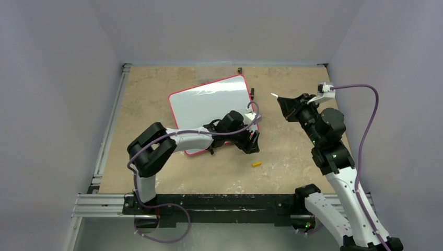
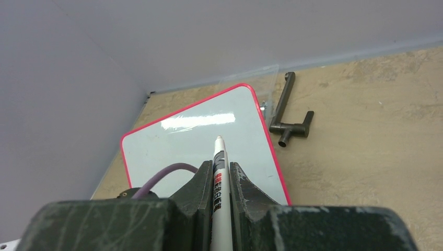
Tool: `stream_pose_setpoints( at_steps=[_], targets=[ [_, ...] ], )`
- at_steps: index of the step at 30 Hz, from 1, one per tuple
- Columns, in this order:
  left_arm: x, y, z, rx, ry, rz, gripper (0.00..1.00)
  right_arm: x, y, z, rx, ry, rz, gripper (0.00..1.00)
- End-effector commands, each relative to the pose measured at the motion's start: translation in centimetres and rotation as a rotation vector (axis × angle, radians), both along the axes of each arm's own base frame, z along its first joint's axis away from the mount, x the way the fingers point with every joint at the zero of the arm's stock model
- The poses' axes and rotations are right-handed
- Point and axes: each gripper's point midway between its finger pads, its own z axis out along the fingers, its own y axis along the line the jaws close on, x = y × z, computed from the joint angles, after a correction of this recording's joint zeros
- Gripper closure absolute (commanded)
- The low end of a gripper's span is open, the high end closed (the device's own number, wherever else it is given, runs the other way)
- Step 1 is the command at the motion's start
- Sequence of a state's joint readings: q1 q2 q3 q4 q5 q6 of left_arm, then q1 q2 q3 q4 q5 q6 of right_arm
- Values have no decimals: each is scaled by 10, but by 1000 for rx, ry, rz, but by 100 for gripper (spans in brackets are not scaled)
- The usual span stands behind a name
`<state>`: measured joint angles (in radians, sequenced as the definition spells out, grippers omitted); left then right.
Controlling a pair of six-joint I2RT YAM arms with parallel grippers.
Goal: Write a sentence on the whiteboard
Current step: Place the pen cap at the center of the board.
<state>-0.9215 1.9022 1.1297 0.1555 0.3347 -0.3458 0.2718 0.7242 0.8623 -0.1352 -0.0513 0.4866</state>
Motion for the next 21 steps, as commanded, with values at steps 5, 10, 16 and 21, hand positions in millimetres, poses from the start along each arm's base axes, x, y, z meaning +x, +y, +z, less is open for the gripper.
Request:
stream_pose_setpoints(
  at_steps=[5,10,16,21],
  targets=[
    [-10,26,113,-60,-190,-45,0,-13,-3,46,32,-94,4,100],
    [-20,81,172,-17,-285,31,1,-18,3,51,58,-101,43,100],
    [-20,156,236,25,-350,186,0,-20,10,51,73,-103,85,100],
    [13,228,248,105,-333,360,0,-25,19,51,78,-105,140,100]
  ],
)
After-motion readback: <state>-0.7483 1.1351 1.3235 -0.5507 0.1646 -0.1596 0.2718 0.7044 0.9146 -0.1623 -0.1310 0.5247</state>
